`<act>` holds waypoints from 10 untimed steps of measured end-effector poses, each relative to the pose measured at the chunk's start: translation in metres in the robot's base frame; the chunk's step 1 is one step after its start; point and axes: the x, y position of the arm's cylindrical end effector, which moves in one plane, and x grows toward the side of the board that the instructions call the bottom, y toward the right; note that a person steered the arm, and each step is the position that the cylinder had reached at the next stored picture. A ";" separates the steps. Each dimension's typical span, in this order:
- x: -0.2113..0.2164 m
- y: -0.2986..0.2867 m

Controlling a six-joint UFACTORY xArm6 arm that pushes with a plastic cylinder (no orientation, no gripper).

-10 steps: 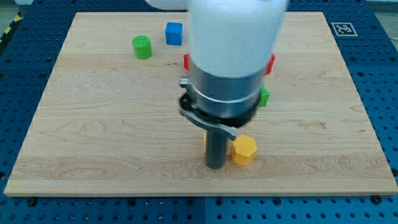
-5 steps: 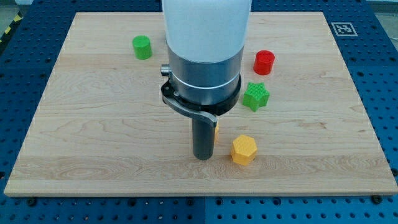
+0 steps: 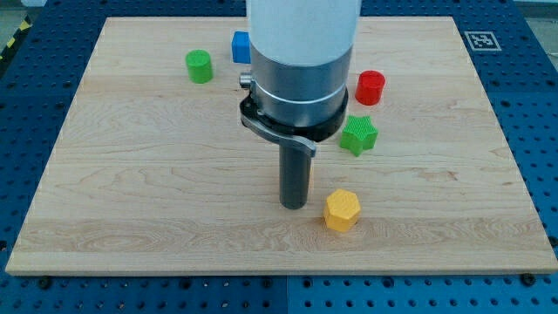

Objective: Move the heart left to the green star

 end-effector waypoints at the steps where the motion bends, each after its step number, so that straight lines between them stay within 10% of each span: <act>1: 0.001 0.019; 10: -0.050 -0.038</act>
